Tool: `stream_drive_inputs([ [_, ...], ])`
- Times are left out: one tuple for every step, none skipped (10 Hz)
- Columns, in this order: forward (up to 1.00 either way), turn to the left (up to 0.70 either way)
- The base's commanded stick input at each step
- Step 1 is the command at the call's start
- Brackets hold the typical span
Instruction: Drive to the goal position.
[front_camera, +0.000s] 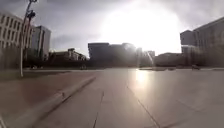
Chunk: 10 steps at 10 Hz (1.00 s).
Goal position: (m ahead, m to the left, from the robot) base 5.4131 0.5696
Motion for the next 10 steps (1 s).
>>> stream_drive_inputs([
  [0.70,0.00],
  [0.70,0.00],
  [0.70,0.00],
  [0.70,0.00],
  [0.70,0.00],
  [0.70,0.00],
  [0.70,0.00],
  [0.70,0.00],
  [0.70,0.00],
  [0.70,0.00],
])
